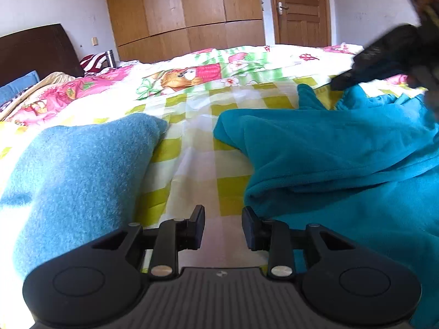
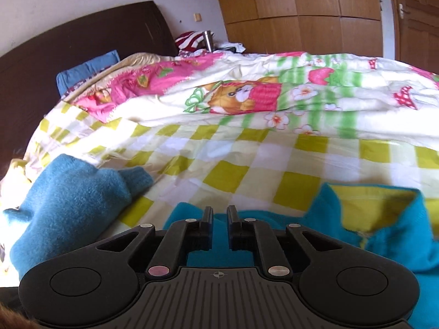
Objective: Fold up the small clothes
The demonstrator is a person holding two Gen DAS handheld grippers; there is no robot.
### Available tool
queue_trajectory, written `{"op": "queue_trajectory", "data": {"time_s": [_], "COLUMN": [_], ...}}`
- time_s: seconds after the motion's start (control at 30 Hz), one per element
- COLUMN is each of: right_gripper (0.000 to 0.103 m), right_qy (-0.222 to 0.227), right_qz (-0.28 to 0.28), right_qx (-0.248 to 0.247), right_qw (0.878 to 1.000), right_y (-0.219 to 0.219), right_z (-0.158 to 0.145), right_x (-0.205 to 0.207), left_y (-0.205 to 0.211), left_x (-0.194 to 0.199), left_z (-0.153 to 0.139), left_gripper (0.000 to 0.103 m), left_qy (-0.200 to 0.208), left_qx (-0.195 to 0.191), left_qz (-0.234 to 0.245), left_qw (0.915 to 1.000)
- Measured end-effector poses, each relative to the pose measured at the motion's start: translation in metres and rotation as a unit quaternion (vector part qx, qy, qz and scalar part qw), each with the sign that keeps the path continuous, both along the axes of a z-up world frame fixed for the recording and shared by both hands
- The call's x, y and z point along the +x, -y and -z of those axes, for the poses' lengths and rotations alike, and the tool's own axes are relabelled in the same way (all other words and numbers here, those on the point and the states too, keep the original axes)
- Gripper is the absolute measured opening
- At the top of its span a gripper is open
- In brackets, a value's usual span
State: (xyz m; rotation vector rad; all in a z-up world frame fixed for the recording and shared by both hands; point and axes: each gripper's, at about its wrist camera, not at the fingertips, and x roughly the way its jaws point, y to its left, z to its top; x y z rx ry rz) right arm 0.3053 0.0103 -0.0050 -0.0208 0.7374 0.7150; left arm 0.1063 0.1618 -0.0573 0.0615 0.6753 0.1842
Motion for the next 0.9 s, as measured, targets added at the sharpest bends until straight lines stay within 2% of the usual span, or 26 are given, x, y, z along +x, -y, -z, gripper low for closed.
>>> {"op": "queue_trajectory", "data": {"time_s": [0.13,0.23,0.3,0.37,0.47,0.53,0.57,0.6,0.7,0.73,0.8,0.87,0.9], "right_gripper": [0.016,0.016,0.016,0.016,0.018,0.028,0.030,0.031,0.031,0.031,0.031,0.031,0.031], "right_qy": [0.010,-0.003,-0.046,-0.080,-0.095,-0.104,-0.113,-0.120,-0.137,-0.137,-0.130,-0.115,-0.113], "right_qz": [0.097,0.169,0.183,0.196,0.223,0.257,0.282,0.300,0.336,0.344,0.359,0.379,0.385], "right_qx": [0.001,0.006,0.028,0.048,0.075,0.098,0.116,0.134,0.172,0.183,0.197,0.216,0.223], "right_qw": [0.995,0.986,0.982,0.976,0.967,0.956,0.946,0.937,0.916,0.911,0.903,0.893,0.888], "right_y": [0.084,0.141,0.166,0.176,0.183,0.193,0.203,0.212,0.232,0.237,0.244,0.253,0.257], "right_z": [-0.002,-0.001,0.006,0.016,0.031,0.041,0.047,0.052,0.064,0.067,0.067,0.066,0.067], "right_x": [-0.031,-0.054,-0.060,-0.065,-0.073,-0.075,-0.077,-0.077,-0.073,-0.071,-0.064,-0.061,-0.059], "left_y": [0.000,0.015,0.027,0.035,0.058,0.085,0.096,0.112,0.152,0.164,0.181,0.186,0.182], "left_x": [-0.008,-0.001,0.013,0.038,0.085,0.122,0.140,0.162,0.209,0.219,0.228,0.229,0.225], "left_z": [-0.014,-0.021,-0.029,-0.042,-0.059,-0.063,-0.063,-0.059,-0.043,-0.036,-0.018,0.000,0.007], "left_gripper": [0.046,0.046,0.046,0.047,0.051,0.051,0.051,0.051,0.051,0.051,0.051,0.051,0.051], "left_qy": [0.031,0.044,0.061,0.077,0.082,0.074,0.065,0.044,-0.004,-0.013,-0.033,-0.050,-0.058], "left_qx": [0.005,0.039,0.048,0.031,0.003,-0.013,-0.023,-0.035,-0.044,-0.041,-0.011,0.009,0.002], "left_qz": [-0.014,0.020,0.055,0.101,0.192,0.255,0.281,0.312,0.359,0.366,0.374,0.368,0.363], "left_qw": [0.9994,0.9981,0.9954,0.9914,0.9780,0.9640,0.9573,0.9484,0.9323,0.9296,0.9266,0.9283,0.9301]}}
